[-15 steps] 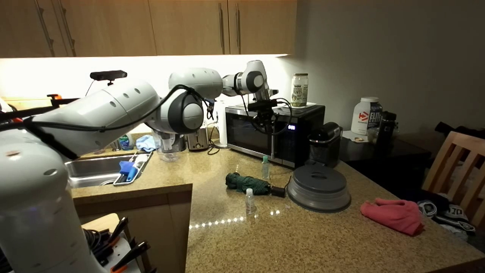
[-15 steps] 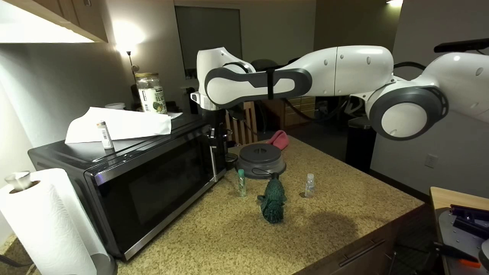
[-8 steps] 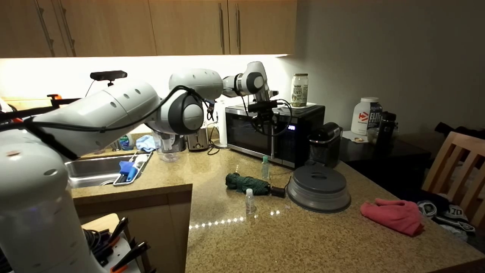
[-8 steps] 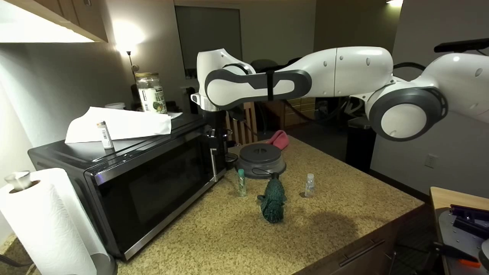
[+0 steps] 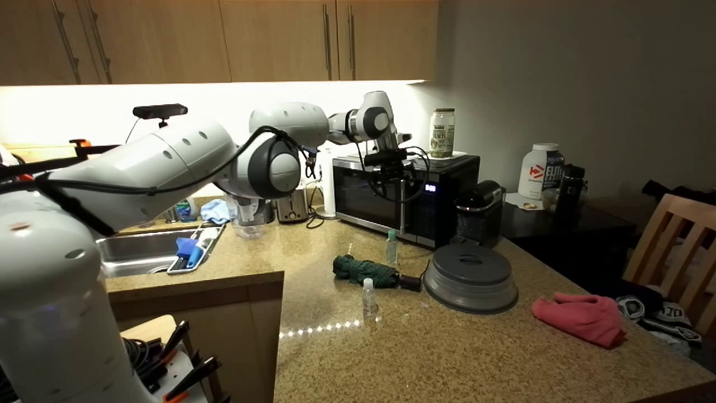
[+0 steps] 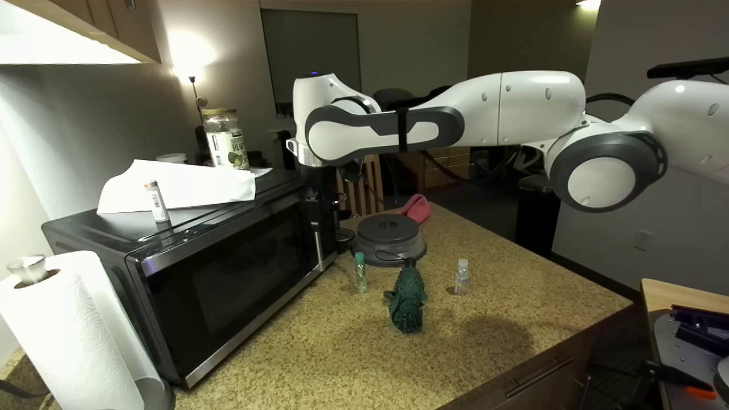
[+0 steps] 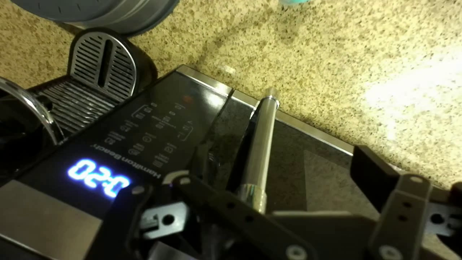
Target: Open the microwave
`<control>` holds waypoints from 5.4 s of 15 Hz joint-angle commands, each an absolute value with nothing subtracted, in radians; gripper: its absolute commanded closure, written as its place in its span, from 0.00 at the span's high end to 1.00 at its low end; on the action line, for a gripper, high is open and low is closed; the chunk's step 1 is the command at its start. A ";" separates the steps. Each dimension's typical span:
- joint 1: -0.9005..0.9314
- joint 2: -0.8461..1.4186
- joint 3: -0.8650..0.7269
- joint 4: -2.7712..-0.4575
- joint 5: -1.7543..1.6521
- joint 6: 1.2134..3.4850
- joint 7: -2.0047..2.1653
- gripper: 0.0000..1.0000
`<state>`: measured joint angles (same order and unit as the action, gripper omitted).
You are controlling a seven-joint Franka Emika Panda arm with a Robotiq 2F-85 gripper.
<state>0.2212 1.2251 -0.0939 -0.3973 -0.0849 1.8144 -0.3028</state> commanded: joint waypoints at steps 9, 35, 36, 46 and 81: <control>0.244 1.247 -0.178 -0.390 -0.108 1.962 -0.189 1.00; 0.254 1.219 -0.158 -0.400 -0.063 1.854 -0.181 0.13; 0.254 1.218 -0.154 -0.400 -0.061 1.845 -0.178 0.12; 0.261 1.234 -0.127 -0.381 -0.049 1.834 -0.190 0.12; 0.289 1.255 -0.079 -0.363 -0.041 1.840 -0.186 0.12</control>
<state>0.2374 1.2503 -0.1434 -0.3632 -0.0930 1.9127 -0.1715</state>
